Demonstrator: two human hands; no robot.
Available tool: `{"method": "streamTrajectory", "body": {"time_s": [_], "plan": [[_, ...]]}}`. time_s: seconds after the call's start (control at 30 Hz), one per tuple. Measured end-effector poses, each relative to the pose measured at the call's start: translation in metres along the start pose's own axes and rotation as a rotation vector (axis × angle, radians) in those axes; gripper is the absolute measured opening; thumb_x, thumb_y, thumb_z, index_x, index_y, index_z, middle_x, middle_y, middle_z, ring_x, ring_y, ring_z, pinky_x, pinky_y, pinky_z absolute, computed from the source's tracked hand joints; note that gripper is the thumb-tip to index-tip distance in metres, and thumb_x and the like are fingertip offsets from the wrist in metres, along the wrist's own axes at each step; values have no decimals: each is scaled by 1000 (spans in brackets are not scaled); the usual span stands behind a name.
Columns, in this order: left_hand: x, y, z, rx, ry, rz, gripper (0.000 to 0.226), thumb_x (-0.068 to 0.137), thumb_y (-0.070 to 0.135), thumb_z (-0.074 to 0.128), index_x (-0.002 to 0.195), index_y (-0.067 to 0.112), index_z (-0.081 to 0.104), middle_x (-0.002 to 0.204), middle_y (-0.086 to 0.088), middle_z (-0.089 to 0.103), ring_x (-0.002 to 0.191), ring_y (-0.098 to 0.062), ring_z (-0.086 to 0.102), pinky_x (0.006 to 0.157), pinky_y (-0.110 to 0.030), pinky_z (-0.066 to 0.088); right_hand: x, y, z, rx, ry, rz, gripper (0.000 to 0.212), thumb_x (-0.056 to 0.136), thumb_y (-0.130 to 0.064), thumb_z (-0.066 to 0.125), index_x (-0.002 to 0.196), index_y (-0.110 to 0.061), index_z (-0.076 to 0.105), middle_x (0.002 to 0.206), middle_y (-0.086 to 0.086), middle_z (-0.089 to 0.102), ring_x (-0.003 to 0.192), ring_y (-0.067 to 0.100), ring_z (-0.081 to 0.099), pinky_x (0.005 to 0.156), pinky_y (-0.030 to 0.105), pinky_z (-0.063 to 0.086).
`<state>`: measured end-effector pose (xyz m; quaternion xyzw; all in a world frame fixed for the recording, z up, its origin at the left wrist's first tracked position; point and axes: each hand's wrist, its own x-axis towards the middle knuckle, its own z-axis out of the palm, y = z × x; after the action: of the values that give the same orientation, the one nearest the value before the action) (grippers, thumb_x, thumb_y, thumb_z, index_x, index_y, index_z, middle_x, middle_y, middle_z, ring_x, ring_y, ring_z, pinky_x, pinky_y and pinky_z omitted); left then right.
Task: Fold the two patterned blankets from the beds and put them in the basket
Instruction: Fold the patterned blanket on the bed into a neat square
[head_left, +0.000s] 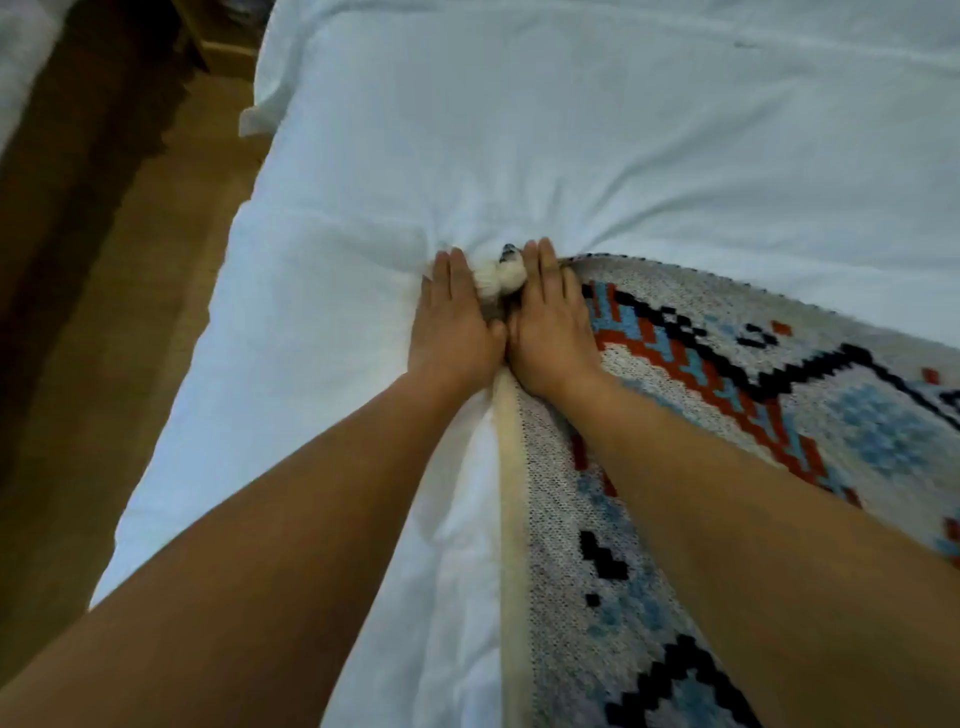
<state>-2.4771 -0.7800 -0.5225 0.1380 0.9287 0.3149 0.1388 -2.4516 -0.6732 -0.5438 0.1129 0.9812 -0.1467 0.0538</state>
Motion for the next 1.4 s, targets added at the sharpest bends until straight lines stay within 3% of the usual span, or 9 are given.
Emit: {"method": "streamTrajectory", "body": {"time_s": [0.2,0.3,0.4,0.57,0.67,0.9,1.1,1.23,1.4], "plan": [[-2,1,-1,-57,32,-31,81,87,16,50,146,4,-3,156,-16,-5,144,-25,0,116,-31,8,-4,-2,-8,113,10,-5,64,99,-29,27,147,-9,-10,157,8,-14,145,25,-6,119,35,1],[-17,3,-10,-141,91,-69,86,85,13,54,147,12,-6,155,-15,-14,141,-29,20,102,-33,33,-25,-3,-17,146,17,-11,69,99,-33,30,146,-8,-12,156,9,-17,145,23,-9,117,33,0],[-47,0,-16,-131,147,-107,89,84,11,57,147,20,-5,156,-12,-13,130,-32,38,85,-29,38,-64,-2,-18,100,-16,19,67,98,-34,30,147,-9,-9,157,8,-15,145,20,-7,115,31,-2],[-136,-4,-7,-130,64,-95,66,90,16,50,146,10,16,153,-14,16,140,-26,19,111,-30,20,-146,-8,-19,120,-81,39,60,100,-31,27,148,-10,0,158,7,-3,145,16,-4,111,24,-8],[-207,-9,3,-109,-6,-42,52,91,19,49,139,5,34,144,-15,36,134,-26,31,113,-32,22,-204,-17,-17,114,-90,64,57,100,-30,26,148,-9,3,158,7,2,145,16,0,109,21,-9],[-363,-14,24,-40,-46,-16,29,86,17,55,112,2,57,112,-15,58,105,-31,50,90,-31,35,-337,-36,1,48,-230,67,55,101,-27,23,148,-8,0,158,8,0,145,18,-2,114,25,-7],[-469,-12,44,-147,-70,-348,35,87,42,48,115,20,49,100,0,63,93,-24,61,73,-30,43,-451,-45,9,121,-293,28,57,100,-29,24,148,-8,1,158,9,-1,145,19,-3,112,25,-8],[-546,-10,57,-213,-125,-510,46,77,53,57,109,22,44,87,7,55,79,-21,58,64,-28,42,-522,-43,7,121,-258,56,53,97,-29,36,144,-9,23,152,11,22,140,26,17,115,35,15],[-608,-16,66,-272,-148,-596,26,87,42,52,74,22,43,75,-2,58,64,-16,55,57,-32,48,-588,-43,10,73,-208,35,27,90,-23,45,113,-8,48,112,9,49,107,26,44,89,34,37]]}}
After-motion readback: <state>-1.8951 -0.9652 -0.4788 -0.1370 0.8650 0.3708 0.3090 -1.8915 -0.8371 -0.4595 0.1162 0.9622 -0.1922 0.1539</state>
